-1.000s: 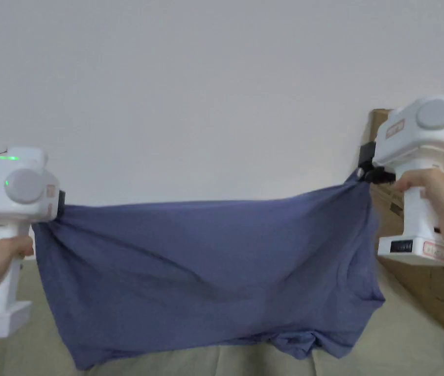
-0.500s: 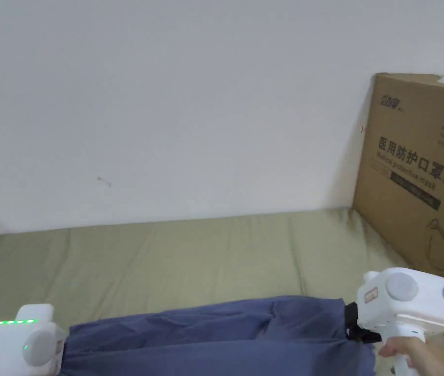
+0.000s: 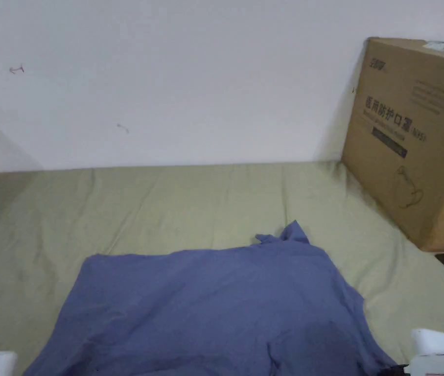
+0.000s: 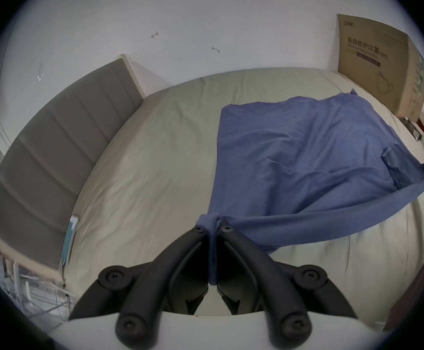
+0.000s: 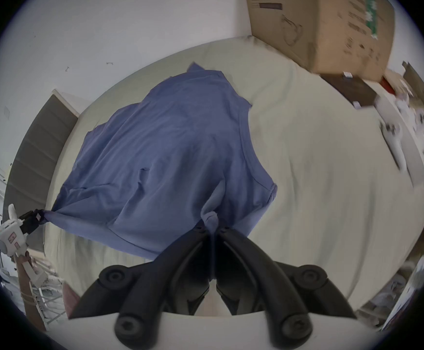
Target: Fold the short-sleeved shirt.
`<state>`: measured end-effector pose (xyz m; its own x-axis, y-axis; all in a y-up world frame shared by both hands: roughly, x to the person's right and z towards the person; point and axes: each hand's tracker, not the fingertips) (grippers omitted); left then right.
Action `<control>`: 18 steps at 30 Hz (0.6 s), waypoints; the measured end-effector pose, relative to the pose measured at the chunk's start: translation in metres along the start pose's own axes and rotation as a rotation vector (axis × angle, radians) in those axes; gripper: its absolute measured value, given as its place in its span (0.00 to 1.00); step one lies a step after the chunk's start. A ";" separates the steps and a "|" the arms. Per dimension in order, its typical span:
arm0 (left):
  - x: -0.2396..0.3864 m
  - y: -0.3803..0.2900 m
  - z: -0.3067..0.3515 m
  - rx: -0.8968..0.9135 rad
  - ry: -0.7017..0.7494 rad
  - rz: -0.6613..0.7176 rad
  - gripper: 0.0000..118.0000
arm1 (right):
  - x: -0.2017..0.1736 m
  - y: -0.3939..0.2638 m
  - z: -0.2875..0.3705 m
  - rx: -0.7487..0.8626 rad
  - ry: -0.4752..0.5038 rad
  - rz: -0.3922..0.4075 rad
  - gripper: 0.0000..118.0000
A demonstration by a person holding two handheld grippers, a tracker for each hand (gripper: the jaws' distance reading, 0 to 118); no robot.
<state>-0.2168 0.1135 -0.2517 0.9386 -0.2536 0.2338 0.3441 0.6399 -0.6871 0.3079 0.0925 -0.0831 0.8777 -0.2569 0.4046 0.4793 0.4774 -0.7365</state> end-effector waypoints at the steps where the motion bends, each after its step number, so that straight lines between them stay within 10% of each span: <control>1: -0.002 -0.015 0.009 -0.001 0.007 0.002 0.03 | 0.002 -0.019 0.010 -0.005 -0.008 0.001 0.02; 14: -0.011 -0.108 0.051 -0.063 -0.091 0.145 0.08 | 0.018 -0.115 0.041 0.009 -0.043 -0.044 0.03; 18: -0.022 -0.110 0.060 -0.055 -0.130 0.157 0.85 | 0.017 -0.113 0.042 0.038 -0.175 0.001 0.54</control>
<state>-0.2744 0.0917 -0.1400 0.9772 -0.0559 0.2048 0.1944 0.6229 -0.7577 0.2680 0.0699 0.0298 0.8623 -0.1078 0.4948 0.4752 0.5101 -0.7170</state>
